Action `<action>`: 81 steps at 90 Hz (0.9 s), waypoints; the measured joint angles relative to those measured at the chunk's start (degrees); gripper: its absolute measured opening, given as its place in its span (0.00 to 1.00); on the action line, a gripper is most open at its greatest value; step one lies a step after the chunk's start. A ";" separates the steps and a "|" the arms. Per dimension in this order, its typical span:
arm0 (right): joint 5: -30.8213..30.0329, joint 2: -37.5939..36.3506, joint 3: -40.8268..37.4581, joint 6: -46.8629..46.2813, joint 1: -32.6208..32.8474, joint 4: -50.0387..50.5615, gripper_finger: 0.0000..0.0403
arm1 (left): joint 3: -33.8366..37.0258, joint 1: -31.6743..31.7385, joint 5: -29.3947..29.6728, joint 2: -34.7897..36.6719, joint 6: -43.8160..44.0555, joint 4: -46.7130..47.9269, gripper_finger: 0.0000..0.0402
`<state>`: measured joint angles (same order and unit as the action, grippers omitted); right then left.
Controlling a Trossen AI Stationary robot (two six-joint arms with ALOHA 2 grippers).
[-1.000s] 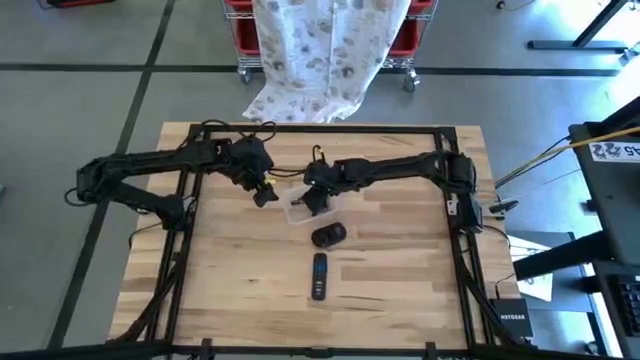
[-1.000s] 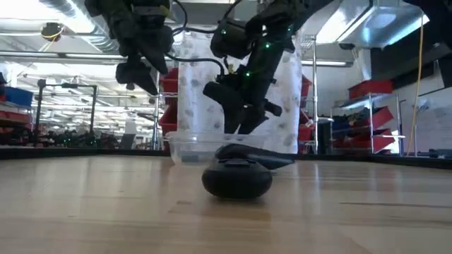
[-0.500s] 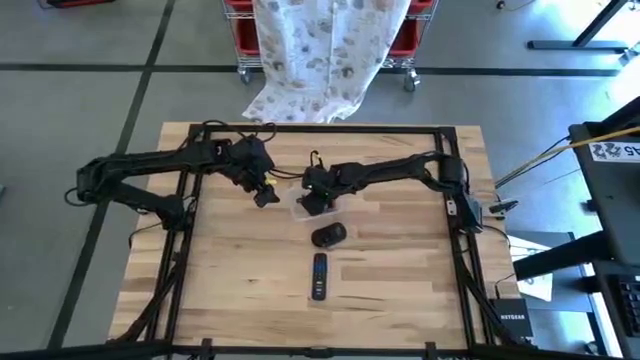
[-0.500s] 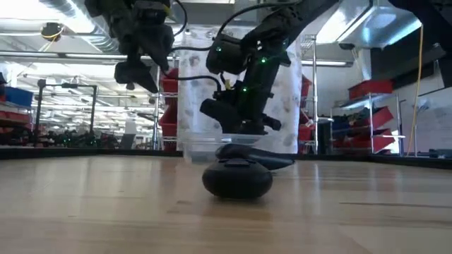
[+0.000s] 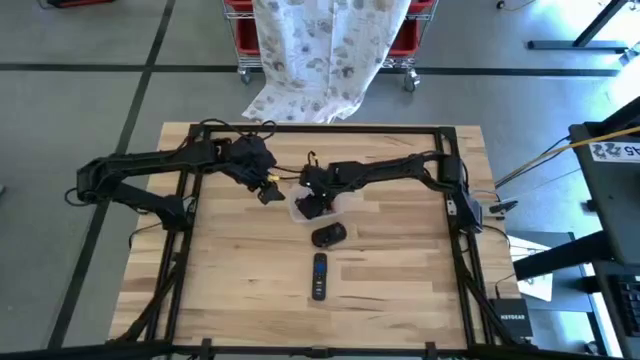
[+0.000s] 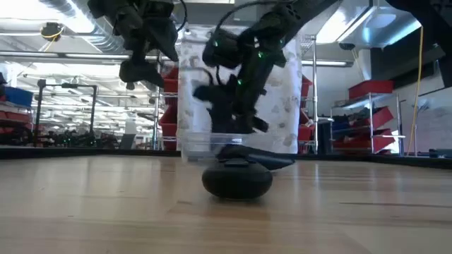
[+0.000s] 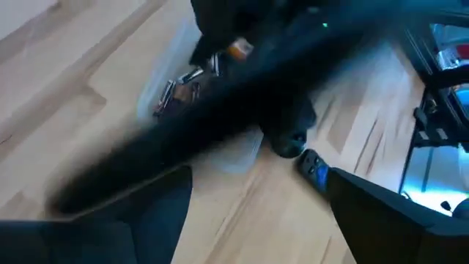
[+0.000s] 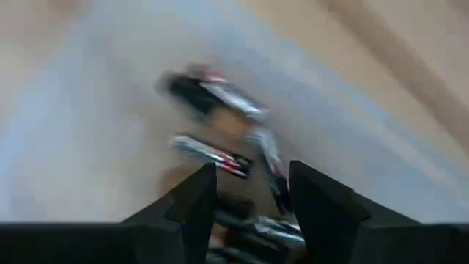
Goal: Insert battery
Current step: Insert the silver battery into the mouse
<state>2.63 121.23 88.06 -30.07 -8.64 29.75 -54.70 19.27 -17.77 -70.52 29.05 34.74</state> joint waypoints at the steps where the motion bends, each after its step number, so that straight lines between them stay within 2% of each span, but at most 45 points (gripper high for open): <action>1: 0.02 0.00 0.32 0.16 0.04 0.14 0.38 | 0.00 0.03 -0.13 0.00 -0.17 0.00 0.74; 24: -0.61 -0.02 7.22 2.87 0.02 6.47 0.38 | -0.04 0.33 -0.56 2.88 -3.44 0.46 0.74; 57: -2.75 3.56 5.86 -0.27 0.04 9.94 0.38 | -0.02 0.34 0.02 5.64 -6.91 1.47 0.74; 81: -8.29 6.00 5.92 -2.99 0.04 9.55 0.38 | 0.00 0.34 -1.10 5.70 -8.34 2.90 0.74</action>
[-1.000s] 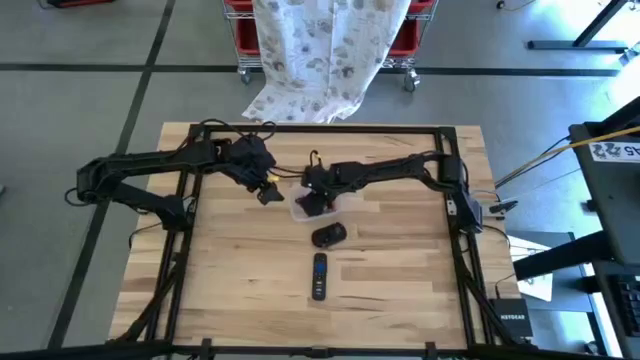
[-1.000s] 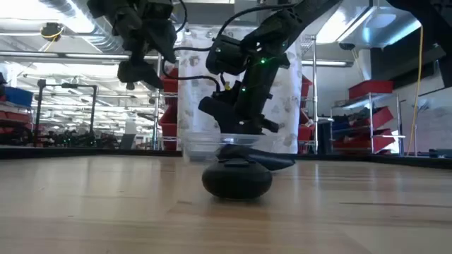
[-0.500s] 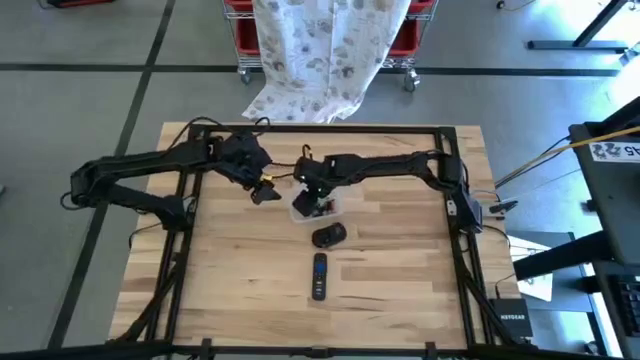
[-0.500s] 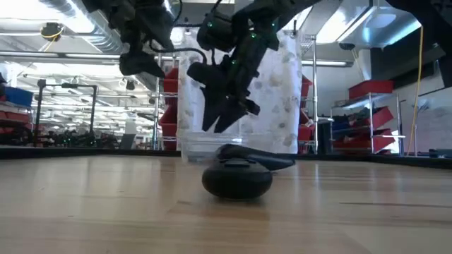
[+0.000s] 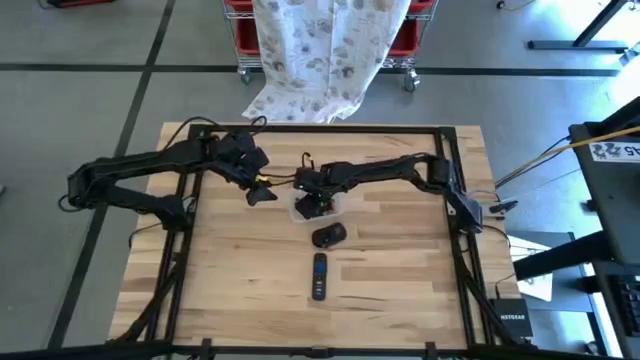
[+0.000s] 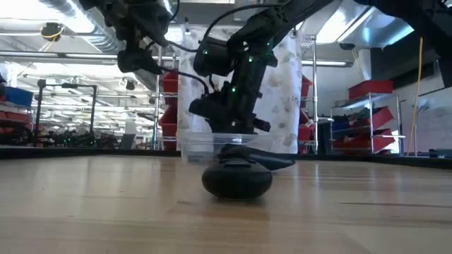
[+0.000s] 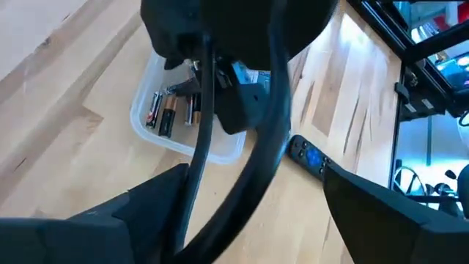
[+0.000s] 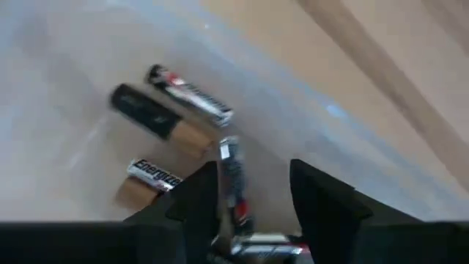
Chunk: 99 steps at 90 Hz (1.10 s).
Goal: Insert battery
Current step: Insert the silver battery into the mouse
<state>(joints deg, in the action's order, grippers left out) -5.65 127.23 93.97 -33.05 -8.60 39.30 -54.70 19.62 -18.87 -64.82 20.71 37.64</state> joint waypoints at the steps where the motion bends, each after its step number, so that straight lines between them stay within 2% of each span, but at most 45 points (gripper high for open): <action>1: -0.06 0.04 0.00 0.00 0.00 0.00 0.37 | 0.00 0.00 0.00 0.00 0.00 0.02 0.74; 11: 0.57 1.10 0.25 -0.13 0.00 -0.20 0.30 | 0.00 0.00 -0.30 0.00 -0.21 0.03 0.74; 26: 2.24 1.90 0.24 -0.30 0.44 -0.62 0.07 | 0.00 0.00 -0.46 0.00 -0.44 -0.03 0.74; 30: 2.08 1.93 0.22 -0.29 0.74 -0.58 0.03 | 0.00 0.00 -0.45 0.00 -0.46 -0.07 0.74; 55: 4.32 2.03 4.33 0.14 0.66 3.04 0.01 | 0.00 0.00 2.29 0.02 -1.41 -0.27 0.74; 79: 6.74 1.61 11.11 3.18 0.66 8.70 0.01 | 0.00 -0.01 2.53 0.09 -1.69 -0.14 0.74; 99: 8.94 1.50 12.20 0.92 0.68 11.14 0.00 | 0.00 -0.01 2.57 0.08 -2.66 -0.20 0.74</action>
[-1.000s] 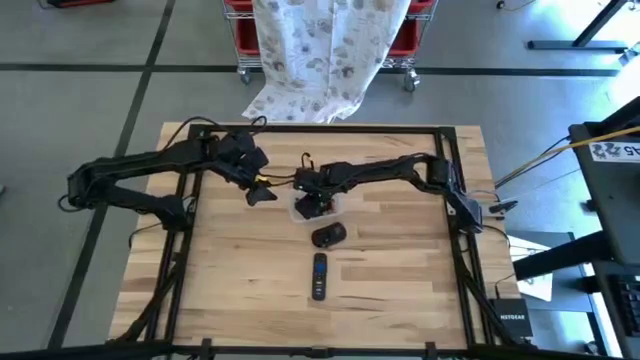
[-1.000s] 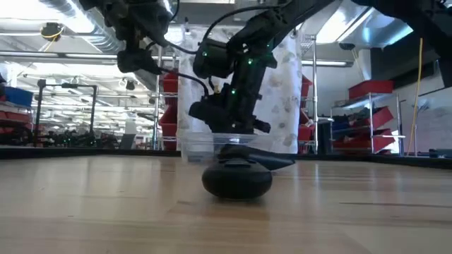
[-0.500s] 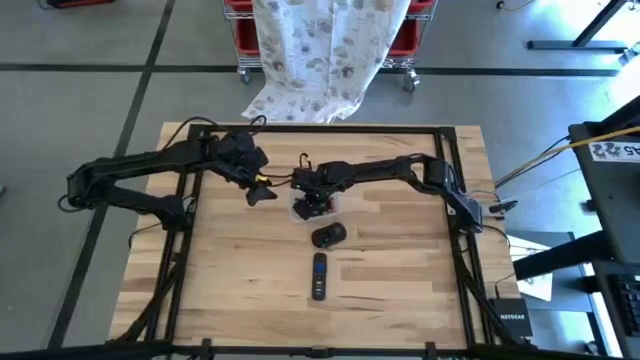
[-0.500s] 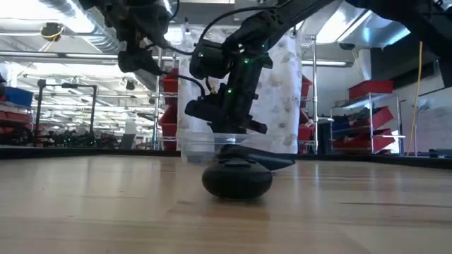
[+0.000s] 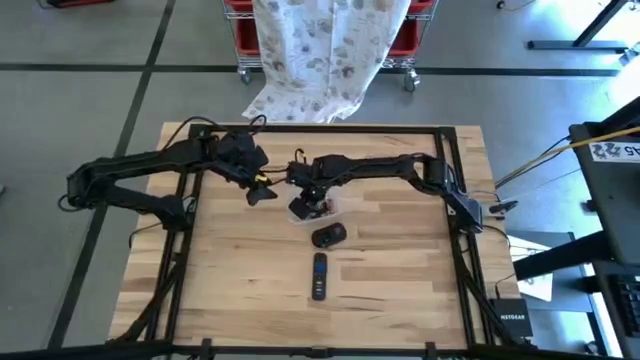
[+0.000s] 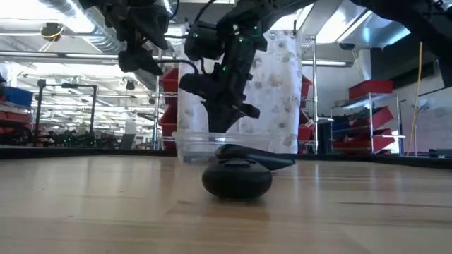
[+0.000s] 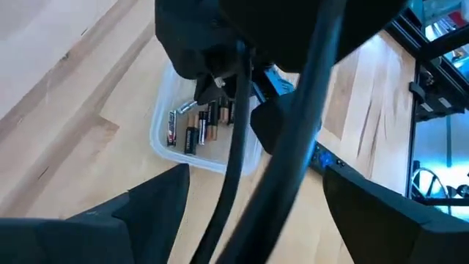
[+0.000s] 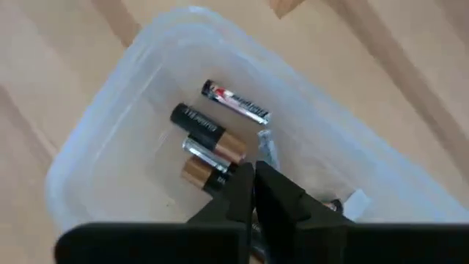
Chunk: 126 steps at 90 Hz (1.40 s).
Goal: Insert battery
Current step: Insert the silver battery into the mouse
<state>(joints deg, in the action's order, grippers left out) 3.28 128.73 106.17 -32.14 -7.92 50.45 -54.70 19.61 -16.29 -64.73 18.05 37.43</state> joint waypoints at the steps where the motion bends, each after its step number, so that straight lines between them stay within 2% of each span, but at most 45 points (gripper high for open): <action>1: -0.01 0.00 0.00 -0.44 0.00 0.16 0.00 | 0.00 0.00 -0.01 0.01 -0.09 0.00 0.74; 14: -0.35 -0.02 -0.66 -2.02 0.02 0.23 0.08 | 0.00 0.00 -0.01 0.66 -0.23 0.08 0.74; 36: -7.09 -0.07 -3.31 -2.00 -0.01 0.16 0.37 | 0.00 0.01 -1.36 0.68 -0.12 0.43 0.74; 48: -9.74 -0.09 -4.37 -2.08 0.02 -2.75 0.43 | 0.00 0.00 -3.18 0.68 0.43 0.46 0.74; 77: -10.39 -0.11 -9.89 -0.12 -0.35 -13.29 0.36 | 0.00 0.01 -4.09 0.68 1.38 0.46 0.74; 105: -9.04 -0.63 -12.63 2.27 -0.13 -14.35 0.28 | 0.00 -0.01 -3.61 0.67 1.50 0.43 0.74; 113: -9.38 -0.61 -12.68 2.79 0.10 -14.09 0.22 | 0.00 0.00 -3.09 0.67 1.50 0.43 0.74; 126: -10.08 0.33 -12.62 4.35 0.57 -13.81 0.04 | 0.00 -0.01 -3.02 0.66 1.64 0.39 0.74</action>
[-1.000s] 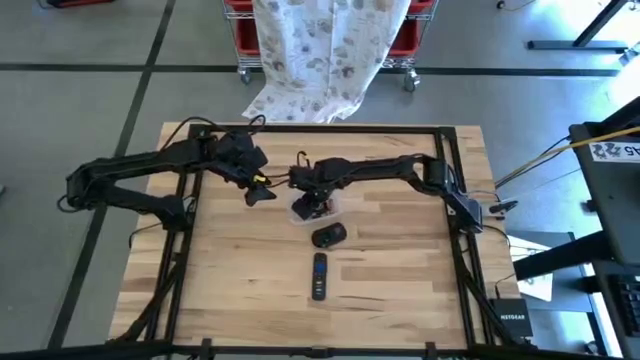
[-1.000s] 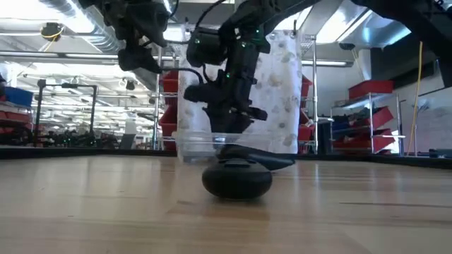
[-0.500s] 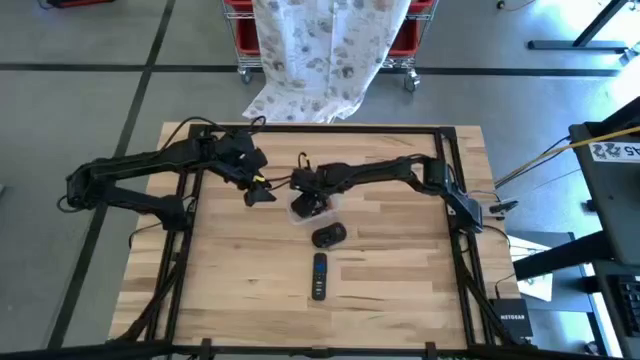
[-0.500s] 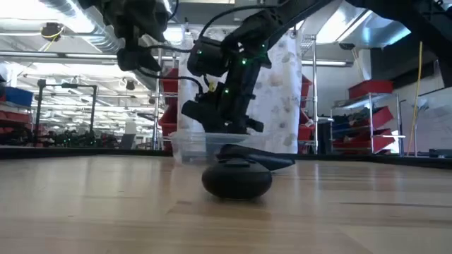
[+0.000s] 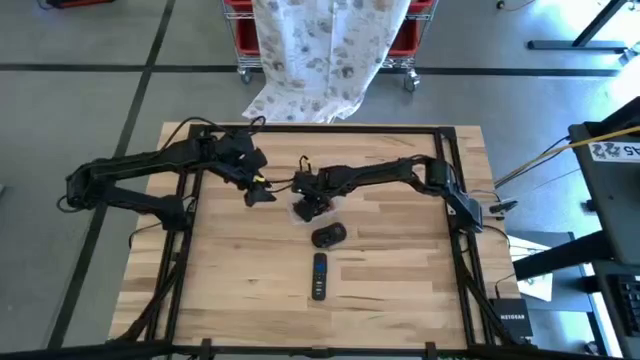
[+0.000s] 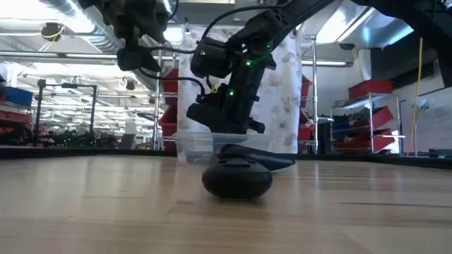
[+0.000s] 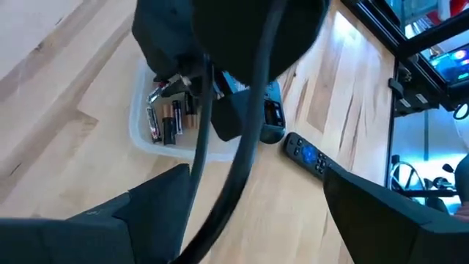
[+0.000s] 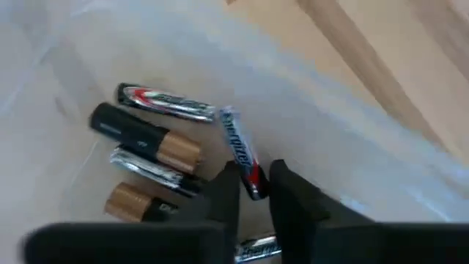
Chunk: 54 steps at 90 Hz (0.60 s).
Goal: Insert battery
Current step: Insert the silver battery into the mouse
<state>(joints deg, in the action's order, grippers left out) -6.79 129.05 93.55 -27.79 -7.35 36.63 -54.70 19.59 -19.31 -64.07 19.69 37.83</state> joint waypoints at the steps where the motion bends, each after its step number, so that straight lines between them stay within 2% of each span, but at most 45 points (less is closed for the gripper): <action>1: 0.16 0.00 -0.01 0.01 0.00 0.09 0.03 | 0.00 0.00 0.01 0.00 0.09 0.00 0.74; 28: 2.02 -1.61 1.01 -1.44 0.87 1.70 0.01 | -0.02 0.00 1.81 0.00 1.11 -1.19 0.74; 54: 8.42 -8.34 1.15 1.11 0.16 1.27 0.01 | -0.02 0.33 3.90 0.33 0.96 -1.09 0.74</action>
<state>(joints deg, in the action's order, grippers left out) 1.63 120.71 94.71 -26.68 -7.20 37.91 -54.72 19.92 -15.41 -63.75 20.64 36.74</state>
